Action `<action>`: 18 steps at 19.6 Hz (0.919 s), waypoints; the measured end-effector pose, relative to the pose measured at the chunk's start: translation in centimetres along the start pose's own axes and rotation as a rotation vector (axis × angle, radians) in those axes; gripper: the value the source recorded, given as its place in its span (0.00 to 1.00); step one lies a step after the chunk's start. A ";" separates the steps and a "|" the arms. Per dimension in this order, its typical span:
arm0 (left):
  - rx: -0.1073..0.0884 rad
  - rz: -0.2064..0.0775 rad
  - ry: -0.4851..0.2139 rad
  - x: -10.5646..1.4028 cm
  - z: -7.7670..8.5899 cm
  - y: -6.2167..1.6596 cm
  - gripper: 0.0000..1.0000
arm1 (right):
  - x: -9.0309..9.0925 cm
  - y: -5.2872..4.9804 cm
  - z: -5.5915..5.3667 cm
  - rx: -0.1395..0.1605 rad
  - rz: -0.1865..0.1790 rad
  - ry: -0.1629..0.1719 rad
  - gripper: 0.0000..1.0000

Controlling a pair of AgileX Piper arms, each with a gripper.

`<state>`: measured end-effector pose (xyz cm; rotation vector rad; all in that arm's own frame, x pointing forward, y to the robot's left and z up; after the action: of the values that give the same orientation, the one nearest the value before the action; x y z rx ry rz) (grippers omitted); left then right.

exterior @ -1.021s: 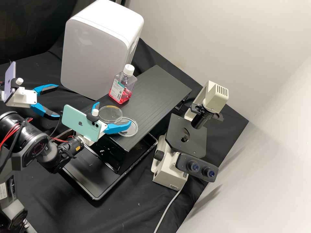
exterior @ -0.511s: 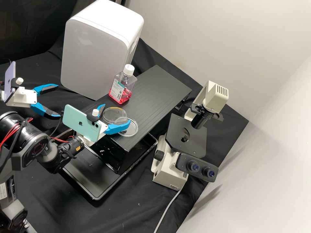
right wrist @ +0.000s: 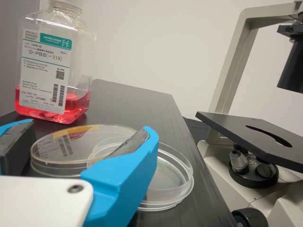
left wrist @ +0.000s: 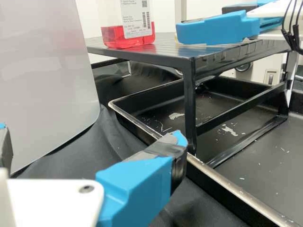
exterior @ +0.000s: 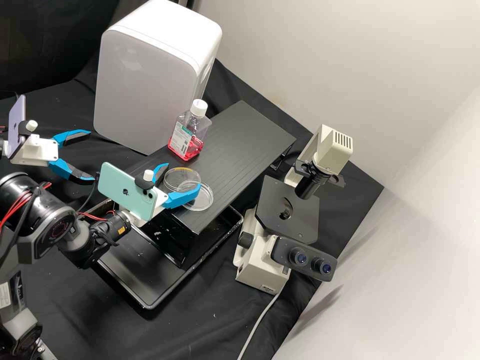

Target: Place the lid on the petri dish

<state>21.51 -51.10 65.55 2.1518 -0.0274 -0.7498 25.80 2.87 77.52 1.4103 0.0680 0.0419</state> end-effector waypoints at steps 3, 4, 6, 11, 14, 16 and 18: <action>0.000 0.000 0.000 0.0 0.0 0.00 1.00 | 0.0 0.0 0.0 0.000 0.003 -0.001 0.00; 0.000 0.000 0.000 0.0 0.0 0.00 1.00 | 0.0 0.0 0.0 0.000 0.003 -0.001 0.00; 0.000 0.000 0.000 0.0 0.0 0.00 1.00 | 0.0 0.1 0.1 0.000 0.003 -0.002 0.00; 0.000 0.000 0.000 0.0 0.0 0.00 1.00 | -0.1 0.5 0.7 0.022 0.015 -0.019 0.00; 0.000 0.000 -0.001 0.0 0.1 -0.02 1.00 | -0.6 1.0 1.1 0.038 0.030 -0.038 0.00; 0.000 -0.001 -0.006 0.0 0.2 -0.04 1.00 | -0.9 1.2 1.2 0.052 0.037 -0.043 0.00; 0.000 -0.001 -0.005 0.0 0.2 -0.04 1.00 | -0.9 1.4 1.4 0.051 0.042 -0.046 0.00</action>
<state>21.39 -51.21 65.44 2.1502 -0.0292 -0.7560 25.03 1.70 79.12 1.4628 0.0011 0.0426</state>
